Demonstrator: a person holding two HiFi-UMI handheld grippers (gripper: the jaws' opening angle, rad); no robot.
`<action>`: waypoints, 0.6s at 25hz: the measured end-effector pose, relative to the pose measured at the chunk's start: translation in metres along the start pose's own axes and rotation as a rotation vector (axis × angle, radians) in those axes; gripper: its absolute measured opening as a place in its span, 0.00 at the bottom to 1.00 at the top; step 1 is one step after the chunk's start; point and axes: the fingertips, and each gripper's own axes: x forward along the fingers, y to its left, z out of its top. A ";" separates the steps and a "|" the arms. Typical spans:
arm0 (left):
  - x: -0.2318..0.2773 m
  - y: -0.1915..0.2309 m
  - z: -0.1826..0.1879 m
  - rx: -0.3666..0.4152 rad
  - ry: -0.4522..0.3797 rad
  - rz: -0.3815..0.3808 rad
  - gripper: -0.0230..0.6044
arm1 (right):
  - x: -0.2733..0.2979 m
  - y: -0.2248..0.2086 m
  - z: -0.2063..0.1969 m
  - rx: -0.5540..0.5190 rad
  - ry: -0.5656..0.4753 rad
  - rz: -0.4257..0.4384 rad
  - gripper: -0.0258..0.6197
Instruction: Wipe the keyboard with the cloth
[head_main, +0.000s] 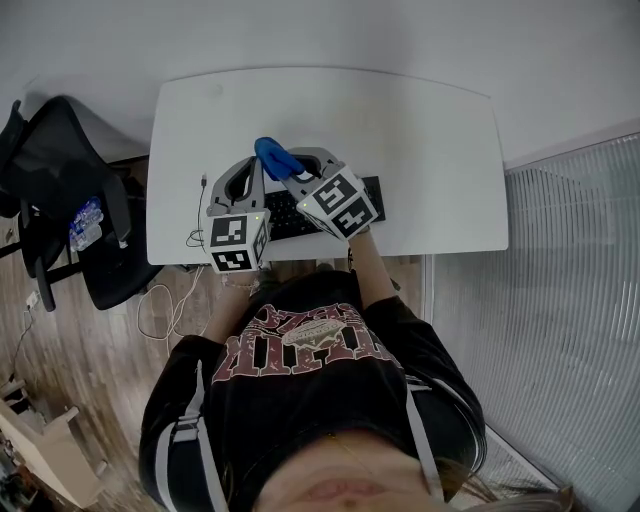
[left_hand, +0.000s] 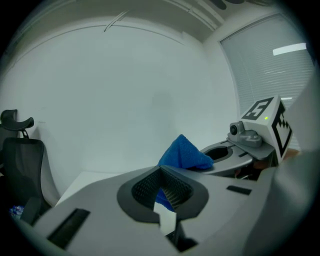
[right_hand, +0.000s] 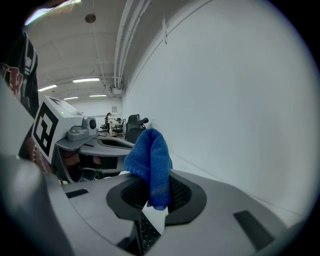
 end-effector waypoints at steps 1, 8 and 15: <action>0.000 0.000 0.005 0.003 -0.010 0.000 0.09 | -0.001 -0.001 0.005 -0.004 -0.009 -0.004 0.14; -0.003 0.003 0.038 0.009 -0.075 -0.003 0.09 | -0.006 -0.006 0.027 -0.022 -0.035 -0.026 0.14; -0.003 0.004 0.054 0.010 -0.108 -0.012 0.09 | -0.012 -0.011 0.052 -0.021 -0.129 -0.052 0.14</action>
